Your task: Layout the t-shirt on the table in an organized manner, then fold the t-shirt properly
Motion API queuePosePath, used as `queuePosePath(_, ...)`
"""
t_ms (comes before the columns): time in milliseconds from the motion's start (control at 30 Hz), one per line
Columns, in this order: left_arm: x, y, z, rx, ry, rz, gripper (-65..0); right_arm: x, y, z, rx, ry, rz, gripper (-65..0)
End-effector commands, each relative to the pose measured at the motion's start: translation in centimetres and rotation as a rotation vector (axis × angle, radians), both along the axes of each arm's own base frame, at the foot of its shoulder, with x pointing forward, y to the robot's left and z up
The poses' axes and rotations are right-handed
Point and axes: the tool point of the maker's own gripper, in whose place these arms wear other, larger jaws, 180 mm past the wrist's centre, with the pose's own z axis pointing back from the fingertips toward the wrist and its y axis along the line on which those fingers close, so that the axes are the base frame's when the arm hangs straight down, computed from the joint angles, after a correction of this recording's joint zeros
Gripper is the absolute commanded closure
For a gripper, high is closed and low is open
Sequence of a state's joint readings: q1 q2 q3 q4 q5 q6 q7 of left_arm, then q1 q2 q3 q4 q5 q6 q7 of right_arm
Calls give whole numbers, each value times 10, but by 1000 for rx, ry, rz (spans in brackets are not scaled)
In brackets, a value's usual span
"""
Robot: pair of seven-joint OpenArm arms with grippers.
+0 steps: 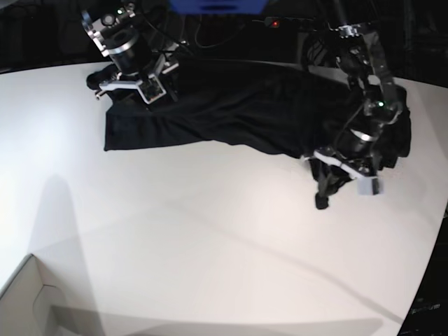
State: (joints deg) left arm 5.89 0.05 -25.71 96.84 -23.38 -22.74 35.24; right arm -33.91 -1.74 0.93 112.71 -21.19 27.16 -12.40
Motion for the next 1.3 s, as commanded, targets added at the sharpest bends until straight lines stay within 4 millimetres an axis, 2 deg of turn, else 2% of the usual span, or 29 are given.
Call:
queuePosePath(0, -1, 26, 17, 12, -48, 63, -1, 3, 2, 9, 20, -35, 5, -325)
queuePosePath(167, -34, 111, 19, -2, -33, 288, -1, 4, 3, 9, 22, -36, 6, -325)
queuePosePath(300, -54, 145, 7, -12, 16, 384, -2, 3, 16, 10, 44, -37, 36, -325)
queuePosePath(533, -64, 156, -22, -40, 91, 412, -5, -1, 34, 11, 71, -32, 74, -325)
queuePosePath(667, -69, 158, -38, -62, 132, 423, -13, -2, 34, 11, 71, -29, 74, -325)
queuePosePath(733, -75, 158, -42, -59, 146, 426, -62, -3, 33, 9, 68, -24, 71, -325)
queuePosePath(800, -81, 161, -41, -55, 145, 433, -139, -4, 32, 9, 66, -21, 70, -325)
queuePosePath(833, -81, 161, -40, -51, 143, 432, -197, -4, 32, 9, 66, -21, 70, -325)
queuePosePath(1000, -88, 171, -19, -17, 97, 460, -417, -5, 31, 8, 65, -16, 68, -325)
queuePosePath(1133, -100, 183, -2, -36, 47, 494, -491, -8, 31, 7, 65, -9, 68, -325)
queuePosePath(1200, -103, 190, 0, -29, 41, 507, -502, -8, 32, 6, 66, -7, 69, -325)
queuePosePath(1267, -108, 200, -8, -10, 72, 523, -505, -9, 32, 6, 66, -6, 69, -325)
